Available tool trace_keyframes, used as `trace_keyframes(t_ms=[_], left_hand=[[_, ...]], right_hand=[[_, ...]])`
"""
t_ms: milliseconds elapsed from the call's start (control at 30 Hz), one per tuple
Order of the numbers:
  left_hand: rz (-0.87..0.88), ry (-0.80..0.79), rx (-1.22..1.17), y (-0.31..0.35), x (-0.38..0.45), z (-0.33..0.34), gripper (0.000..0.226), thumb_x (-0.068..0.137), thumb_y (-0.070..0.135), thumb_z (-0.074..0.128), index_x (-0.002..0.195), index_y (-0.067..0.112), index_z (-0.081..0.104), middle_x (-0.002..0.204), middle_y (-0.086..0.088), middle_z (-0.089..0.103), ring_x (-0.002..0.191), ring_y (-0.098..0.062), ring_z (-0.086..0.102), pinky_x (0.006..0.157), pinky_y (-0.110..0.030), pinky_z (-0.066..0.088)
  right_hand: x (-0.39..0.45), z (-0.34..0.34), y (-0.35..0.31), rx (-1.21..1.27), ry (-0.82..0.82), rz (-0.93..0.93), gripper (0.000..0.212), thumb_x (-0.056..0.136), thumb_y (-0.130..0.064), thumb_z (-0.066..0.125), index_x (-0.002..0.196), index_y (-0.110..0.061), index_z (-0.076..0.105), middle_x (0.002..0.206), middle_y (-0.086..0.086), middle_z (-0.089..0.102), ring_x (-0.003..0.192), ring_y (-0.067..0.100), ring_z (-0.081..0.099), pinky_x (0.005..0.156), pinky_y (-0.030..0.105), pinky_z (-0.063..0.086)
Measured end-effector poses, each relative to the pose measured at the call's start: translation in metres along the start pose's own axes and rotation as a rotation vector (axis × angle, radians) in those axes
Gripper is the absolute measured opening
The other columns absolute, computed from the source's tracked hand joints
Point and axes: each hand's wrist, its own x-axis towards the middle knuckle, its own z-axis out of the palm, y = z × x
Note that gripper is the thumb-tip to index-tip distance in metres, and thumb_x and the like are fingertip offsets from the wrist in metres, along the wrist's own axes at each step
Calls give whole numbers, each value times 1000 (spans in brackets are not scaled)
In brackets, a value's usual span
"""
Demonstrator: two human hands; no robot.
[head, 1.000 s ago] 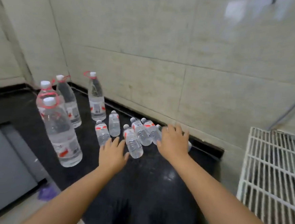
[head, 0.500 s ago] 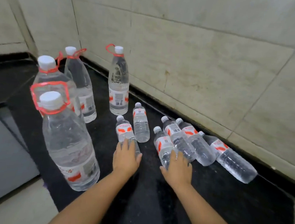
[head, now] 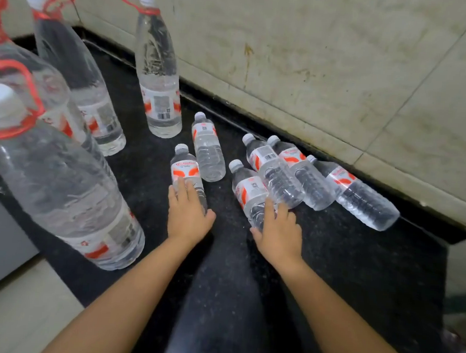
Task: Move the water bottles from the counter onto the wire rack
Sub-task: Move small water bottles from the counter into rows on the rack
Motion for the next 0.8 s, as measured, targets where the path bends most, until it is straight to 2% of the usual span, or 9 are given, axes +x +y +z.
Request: trace_keyframes(t_ms=[67,167,200,267,333,467,600,700,800], left_hand=[[28,-18,-6,-5,-24,1,80,89,26,49,145,-1,-1,156,-15,-8,143,-33,-8,117,-37,3],[65,-40,-13,-10,-68,3,80,89,26,50,145,-2,0,155,-16,-8,143,-33,-8,116,-33,-1],[81,-51,-9,-12,-85,5,80,89,27,49,145,-2,-1,155,-15,-9,143,-32,-9,116,-32,-2],[120,-81,10,-17,-120,7,80,91,30,47,145,-2,-3,155,-15,-11,143,-32,-11,116,-30,-5],[157,-117,16,-23,-156,9,79,91,35,44,145,-1,-3,155,-14,-12,143,-32,-12,113,-27,-10],[212,-164,15,-30,-216,11,83,85,42,39,145,1,0,155,-13,-10,143,-32,-11,106,-26,-14],[199,-232,86,-38,-258,14,82,92,38,43,146,8,-10,138,4,-32,139,-21,-25,108,-25,-11],[223,-244,79,-39,-277,12,81,91,38,46,146,7,-5,151,0,-21,136,-20,-25,113,-29,-4],[191,-270,176,-35,-279,9,82,90,41,46,147,10,-4,156,-7,-12,144,-26,-8,117,-33,4]], right_hand=[[-18,-3,3,-22,63,9,83,66,-44,77,131,-4,46,115,22,55,90,35,60,66,38,52],[-53,0,13,5,-36,6,76,80,-41,64,140,-6,32,128,20,45,104,36,52,77,40,48],[-65,3,16,11,-15,-5,77,78,-39,67,138,-5,35,125,21,47,100,37,53,75,41,49],[-92,6,23,-8,-23,20,81,52,-38,85,118,0,58,99,22,62,71,35,61,51,37,50],[-121,10,31,23,-16,17,81,34,-37,91,102,0,66,82,18,64,54,30,59,38,31,46],[-177,18,49,7,-5,-44,81,35,-36,91,103,1,64,85,19,65,54,29,59,38,31,47],[-227,22,64,30,-25,-41,84,37,-33,91,107,0,59,90,21,65,58,31,61,42,32,50],[-254,20,72,37,-18,-52,87,38,-35,91,109,-4,52,91,19,66,61,30,63,45,33,51],[-263,19,75,48,-54,-38,85,35,-35,91,105,-5,53,82,16,64,58,28,61,45,33,50]])
